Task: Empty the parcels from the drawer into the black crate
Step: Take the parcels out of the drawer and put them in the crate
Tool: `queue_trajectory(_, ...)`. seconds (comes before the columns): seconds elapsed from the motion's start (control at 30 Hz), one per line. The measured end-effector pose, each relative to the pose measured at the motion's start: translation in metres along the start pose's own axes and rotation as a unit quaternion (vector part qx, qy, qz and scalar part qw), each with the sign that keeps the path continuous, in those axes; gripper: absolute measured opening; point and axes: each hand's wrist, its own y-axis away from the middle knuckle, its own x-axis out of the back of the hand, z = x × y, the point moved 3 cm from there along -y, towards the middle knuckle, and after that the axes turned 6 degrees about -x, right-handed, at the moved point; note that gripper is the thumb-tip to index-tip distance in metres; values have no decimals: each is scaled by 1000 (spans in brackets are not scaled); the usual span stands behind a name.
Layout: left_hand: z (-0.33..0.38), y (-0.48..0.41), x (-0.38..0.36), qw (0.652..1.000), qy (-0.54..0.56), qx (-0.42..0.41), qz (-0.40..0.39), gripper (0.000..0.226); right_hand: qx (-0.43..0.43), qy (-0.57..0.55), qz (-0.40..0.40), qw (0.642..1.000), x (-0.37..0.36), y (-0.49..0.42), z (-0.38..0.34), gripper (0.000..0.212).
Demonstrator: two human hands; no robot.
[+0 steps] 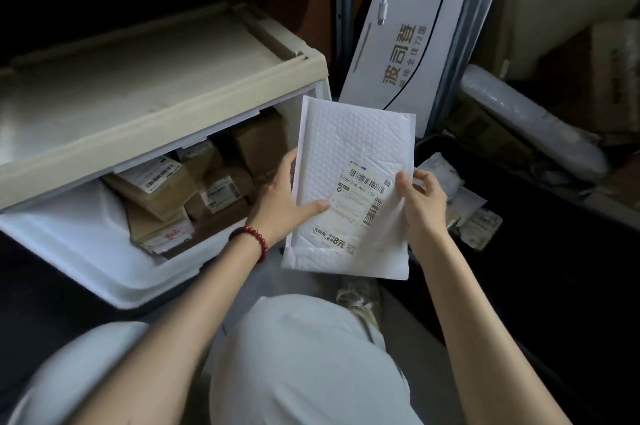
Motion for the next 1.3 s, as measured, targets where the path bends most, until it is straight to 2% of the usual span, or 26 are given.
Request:
queue_trajectory(0.13, 16, -20, -29, 991, 115, 54, -50, 84, 40, 33, -16, 999, 41, -11, -15, 22)
queue_trajectory(0.2, 28, -31, -44, 989, 130, 52, -51, 81, 23, 34, -36, 999, 65, -15, -15, 25)
queue_trajectory(0.3, 52, -51, -64, 987, 136, 46, -76, 82, -16, -32, -27, 999, 98, -19, -9, 25)
queue_trajectory(0.37, 63, -64, -76, 982, 156, 55, -88, 82, -43, -62, -18, 997, 111, -20, -2, 35)
queue_trajectory(0.47, 79, -86, -99, 982, 154, 52, -100, 81, -68, -91, 36, 993, 126, -23, 10, 48)
queue_trajectory(0.53, 88, -97, -118, 980, 158, 48, -112, 78, -83, -125, 114, 982, 138, -25, 17, 49)
queue_trajectory(0.6, 95, -110, -137, 974, 194, 54, -104, 78, -112, -183, 178, 960, 152, -29, 25, 59)
queue_trajectory(0.67, 98, -122, -156, 968, 222, 69, -93, 80, -149, -233, 171, 946, 161, -33, 31, 67)
queue_trajectory(0.77, 96, -132, -183, 965, 230, 82, -99, 80, -152, -252, 77, 953, 159, -38, 33, 54)
queue_trajectory(0.83, 94, -131, -201, 965, 225, 82, -106, 81, -134, -269, 49, 952, 155, -44, 35, 50)
queue_trajectory(0.93, 85, -132, -217, 975, 190, 80, -78, 83, -118, -303, 55, 944, 157, -57, 40, 55)
queue_trajectory(1.03, 72, -144, -220, 984, 155, 84, -36, 90, -123, -269, 70, 953, 173, -71, 42, 53)
queue_trajectory(1.13, 60, -163, -221, 971, 219, 94, -28, 100, -127, -209, 100, 964, 199, -91, 42, 49)
queue_trajectory(1.2, 54, -178, -223, 971, 209, 105, -59, 92, -122, -184, 126, 967, 218, -104, 38, 49)
queue_trajectory(1.3, 48, -196, -236, 982, 79, 81, -150, 62, -112, -146, 145, 972, 237, -121, 37, 47)
